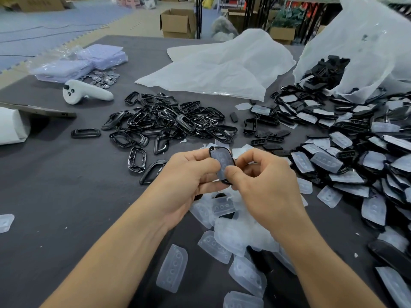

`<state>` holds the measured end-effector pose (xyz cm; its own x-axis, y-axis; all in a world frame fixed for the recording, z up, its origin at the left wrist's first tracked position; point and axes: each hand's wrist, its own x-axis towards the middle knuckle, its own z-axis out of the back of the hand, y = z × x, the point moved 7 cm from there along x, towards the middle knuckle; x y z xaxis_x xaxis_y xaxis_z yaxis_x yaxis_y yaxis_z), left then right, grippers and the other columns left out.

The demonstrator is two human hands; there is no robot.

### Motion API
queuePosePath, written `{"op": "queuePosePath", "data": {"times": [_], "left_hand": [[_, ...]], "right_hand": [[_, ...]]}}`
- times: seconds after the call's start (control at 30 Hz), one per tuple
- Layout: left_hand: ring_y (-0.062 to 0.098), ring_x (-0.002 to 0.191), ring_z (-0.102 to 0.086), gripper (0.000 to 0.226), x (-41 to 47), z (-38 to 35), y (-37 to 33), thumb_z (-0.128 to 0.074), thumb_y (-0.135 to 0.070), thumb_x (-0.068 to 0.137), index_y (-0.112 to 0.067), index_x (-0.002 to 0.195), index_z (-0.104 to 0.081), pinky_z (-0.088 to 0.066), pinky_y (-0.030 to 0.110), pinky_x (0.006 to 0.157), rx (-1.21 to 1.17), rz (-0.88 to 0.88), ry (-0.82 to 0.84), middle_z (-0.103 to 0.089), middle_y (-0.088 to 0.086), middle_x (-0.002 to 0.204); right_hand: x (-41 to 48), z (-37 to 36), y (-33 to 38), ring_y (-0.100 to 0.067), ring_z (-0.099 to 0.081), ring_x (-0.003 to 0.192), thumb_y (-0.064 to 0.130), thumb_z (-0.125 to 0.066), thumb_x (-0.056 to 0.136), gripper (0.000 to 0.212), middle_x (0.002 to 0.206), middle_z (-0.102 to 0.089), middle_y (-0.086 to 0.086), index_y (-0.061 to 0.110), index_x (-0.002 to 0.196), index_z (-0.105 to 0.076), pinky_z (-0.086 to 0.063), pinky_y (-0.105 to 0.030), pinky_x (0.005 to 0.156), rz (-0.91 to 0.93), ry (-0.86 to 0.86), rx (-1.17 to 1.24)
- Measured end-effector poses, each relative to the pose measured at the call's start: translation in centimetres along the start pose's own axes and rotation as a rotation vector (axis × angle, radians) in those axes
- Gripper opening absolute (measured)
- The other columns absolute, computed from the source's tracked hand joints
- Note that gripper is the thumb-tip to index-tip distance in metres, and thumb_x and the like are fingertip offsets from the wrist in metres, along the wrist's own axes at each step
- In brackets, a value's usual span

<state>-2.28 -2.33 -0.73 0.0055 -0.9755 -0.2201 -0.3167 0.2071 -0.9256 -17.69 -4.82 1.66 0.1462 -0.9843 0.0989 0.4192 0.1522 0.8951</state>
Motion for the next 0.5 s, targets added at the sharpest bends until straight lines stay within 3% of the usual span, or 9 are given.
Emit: {"op": "queuePosePath", "data": {"times": [0.1, 0.23, 0.5], "left_hand": [[0.019, 0.080, -0.071, 0.017, -0.1, 0.3, -0.1, -0.061, -0.001, 0.094, 0.000, 0.101, -0.077, -0.061, 0.025, 0.070, 0.098, -0.021, -0.047, -0.078, 0.018, 0.104], [0.021, 0.076, -0.073, 0.025, -0.1, 1.0, -0.2, -0.070, -0.018, 0.088, 0.006, 0.093, -0.073, -0.061, 0.027, 0.065, 0.124, -0.015, -0.130, -0.072, 0.017, 0.090], [0.022, 0.074, -0.075, 0.022, -0.4, 0.9, -0.6, -0.060, -0.008, 0.099, 0.007, 0.091, -0.073, -0.059, 0.026, 0.061, 0.123, -0.033, -0.169, -0.075, 0.018, 0.088]], "right_hand": [[0.1, 0.1, 0.0, -0.011, -0.062, 0.054, 0.037, -0.080, 0.079, 0.014, 0.064, -0.070, 0.004, 0.032, 0.078, -0.067, -0.048, -0.021, 0.050, 0.005, 0.015, 0.028], [0.2, 0.2, 0.1, -0.014, -0.066, 0.059, 0.030, -0.082, 0.080, 0.013, 0.064, -0.071, 0.003, 0.026, 0.077, -0.069, -0.054, -0.031, 0.060, 0.003, 0.030, 0.051], [0.2, 0.0, 0.3, -0.019, -0.068, 0.062, 0.029, -0.081, 0.083, 0.012, 0.068, -0.074, 0.002, 0.024, 0.078, -0.071, -0.058, -0.041, 0.065, 0.000, 0.062, 0.106]]}}
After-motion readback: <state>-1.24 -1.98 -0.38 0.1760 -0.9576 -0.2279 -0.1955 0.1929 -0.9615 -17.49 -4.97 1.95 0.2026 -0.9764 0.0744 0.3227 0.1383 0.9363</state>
